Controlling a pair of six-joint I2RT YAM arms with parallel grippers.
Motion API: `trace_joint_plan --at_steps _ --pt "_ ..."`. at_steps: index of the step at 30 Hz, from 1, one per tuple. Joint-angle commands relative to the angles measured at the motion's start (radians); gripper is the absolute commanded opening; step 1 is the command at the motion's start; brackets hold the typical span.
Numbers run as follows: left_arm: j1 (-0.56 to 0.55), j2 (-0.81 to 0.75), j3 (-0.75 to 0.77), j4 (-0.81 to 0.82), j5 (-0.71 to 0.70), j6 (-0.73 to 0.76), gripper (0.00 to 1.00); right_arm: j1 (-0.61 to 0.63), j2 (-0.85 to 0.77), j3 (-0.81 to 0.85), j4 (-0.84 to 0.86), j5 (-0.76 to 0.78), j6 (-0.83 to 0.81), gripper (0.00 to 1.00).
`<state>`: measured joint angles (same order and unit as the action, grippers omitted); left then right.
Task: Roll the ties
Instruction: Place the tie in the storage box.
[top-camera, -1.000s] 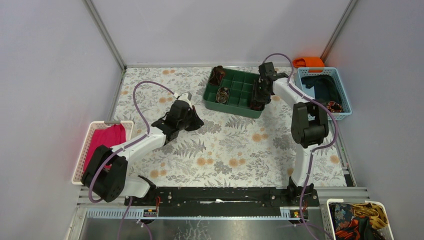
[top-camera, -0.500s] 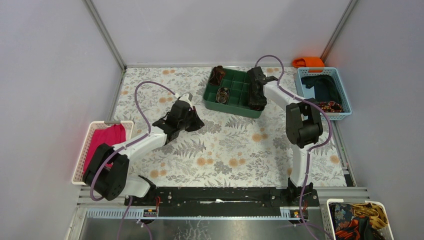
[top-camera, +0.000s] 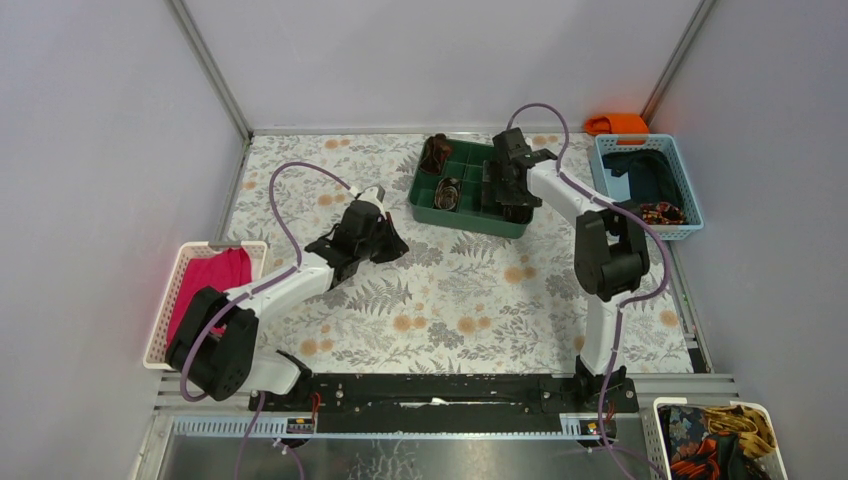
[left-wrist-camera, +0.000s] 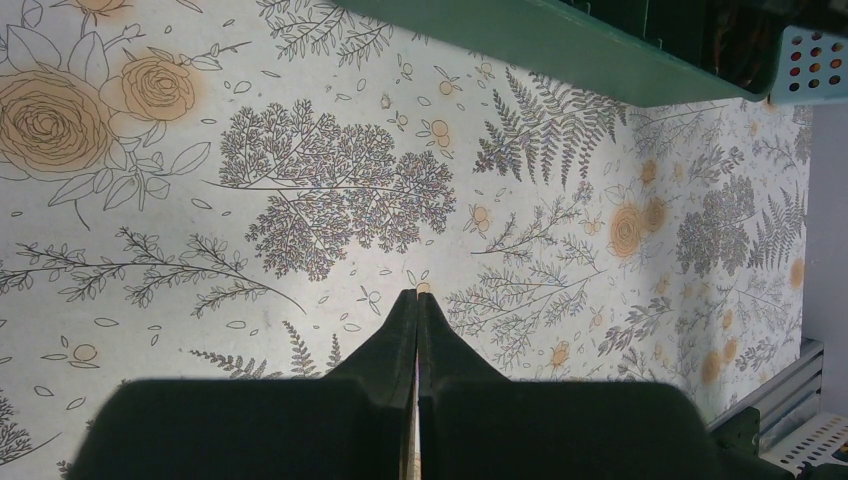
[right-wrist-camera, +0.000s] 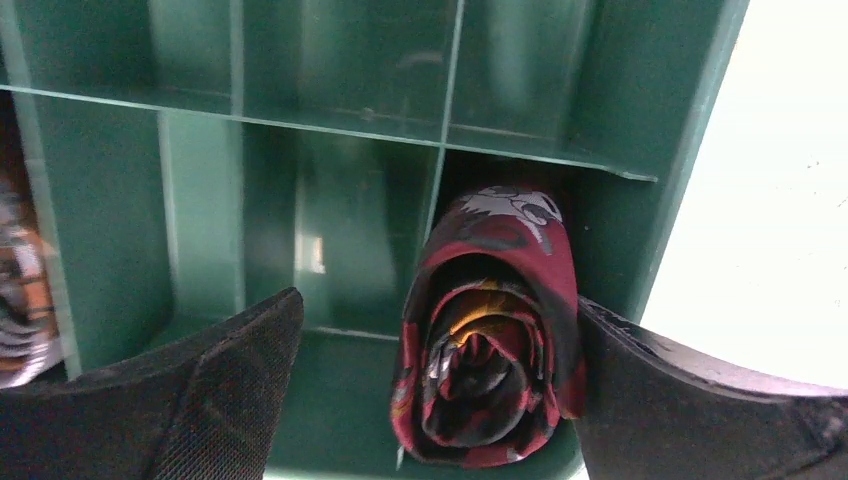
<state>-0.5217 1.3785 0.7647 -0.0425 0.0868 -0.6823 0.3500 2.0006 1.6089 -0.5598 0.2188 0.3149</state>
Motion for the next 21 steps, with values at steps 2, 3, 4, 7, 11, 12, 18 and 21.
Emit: trace_joint_plan --at_steps 2,3,4,7,11,12,18,21 --pt "0.006 0.013 0.024 0.035 0.008 0.015 0.00 0.006 0.053 -0.001 -0.085 -0.036 -0.003 1.00" --pt "0.006 0.014 0.024 0.034 0.007 0.016 0.00 0.006 0.056 0.006 -0.091 -0.030 -0.002 1.00" --pt "0.006 0.014 0.024 0.033 0.007 0.016 0.00 0.006 0.056 0.010 -0.091 -0.028 -0.001 1.00" --pt "0.007 0.017 0.027 0.033 0.008 0.017 0.00 0.006 0.040 0.002 -0.065 -0.007 0.013 1.00" --pt "0.006 0.019 0.028 0.028 0.006 0.021 0.00 0.005 0.034 0.038 -0.070 0.035 -0.003 1.00" --pt "0.006 0.020 0.028 0.029 0.005 0.021 0.00 0.004 0.038 0.055 -0.074 0.043 -0.008 1.00" --pt "0.006 0.035 0.027 0.036 0.012 0.022 0.00 0.005 0.064 0.156 -0.138 0.145 -0.029 1.00" --pt "0.006 0.050 0.028 0.039 0.013 0.023 0.00 0.006 0.055 0.143 -0.108 0.170 -0.046 1.00"
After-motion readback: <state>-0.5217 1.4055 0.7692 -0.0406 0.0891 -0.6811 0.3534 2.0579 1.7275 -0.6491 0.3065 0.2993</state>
